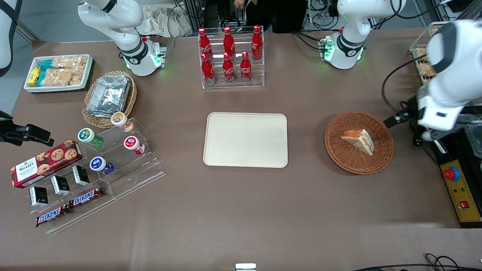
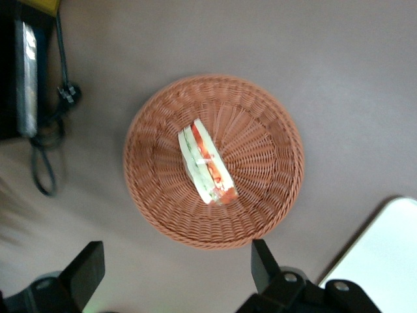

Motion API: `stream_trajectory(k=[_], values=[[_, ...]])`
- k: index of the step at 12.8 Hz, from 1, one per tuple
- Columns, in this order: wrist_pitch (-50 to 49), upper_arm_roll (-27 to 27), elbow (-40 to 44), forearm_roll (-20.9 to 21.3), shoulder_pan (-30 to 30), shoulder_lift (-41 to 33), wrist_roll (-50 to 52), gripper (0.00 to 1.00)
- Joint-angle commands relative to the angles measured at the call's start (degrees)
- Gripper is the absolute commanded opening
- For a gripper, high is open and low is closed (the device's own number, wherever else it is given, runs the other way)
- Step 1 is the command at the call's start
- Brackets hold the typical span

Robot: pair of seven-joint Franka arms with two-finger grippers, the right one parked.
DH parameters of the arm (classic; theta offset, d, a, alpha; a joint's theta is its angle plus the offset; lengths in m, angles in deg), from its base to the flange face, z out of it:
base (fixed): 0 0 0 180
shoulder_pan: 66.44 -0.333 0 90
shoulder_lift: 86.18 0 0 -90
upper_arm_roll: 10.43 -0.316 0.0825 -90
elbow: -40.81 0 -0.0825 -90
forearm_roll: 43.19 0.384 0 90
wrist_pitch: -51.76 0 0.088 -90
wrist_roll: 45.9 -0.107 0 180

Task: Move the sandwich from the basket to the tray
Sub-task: 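Move the left gripper over the wicker basket toward the sandwich, then lower the left gripper and grasp the wrapped sandwich in the basket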

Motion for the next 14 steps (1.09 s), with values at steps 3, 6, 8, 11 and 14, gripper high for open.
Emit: stream_trajectory(k=[3, 6, 8, 11, 14], values=[[15.9, 0.0, -12.1, -3.0, 0.5, 3.1, 13.7, 1.0], [28.1, 0.0, -18.1, -3.0, 0.9, 6.4, 15.9, 1.0], [35.8, 0.0, -21.1, -2.9, 0.6, 8.0, 17.6, 1.0], [40.7, 0.0, -23.2, -2.9, 0.9, 10.9, 18.7, 0.98], [37.0, 0.0, -21.6, -2.0, 1.1, 9.5, 22.0, 0.07]])
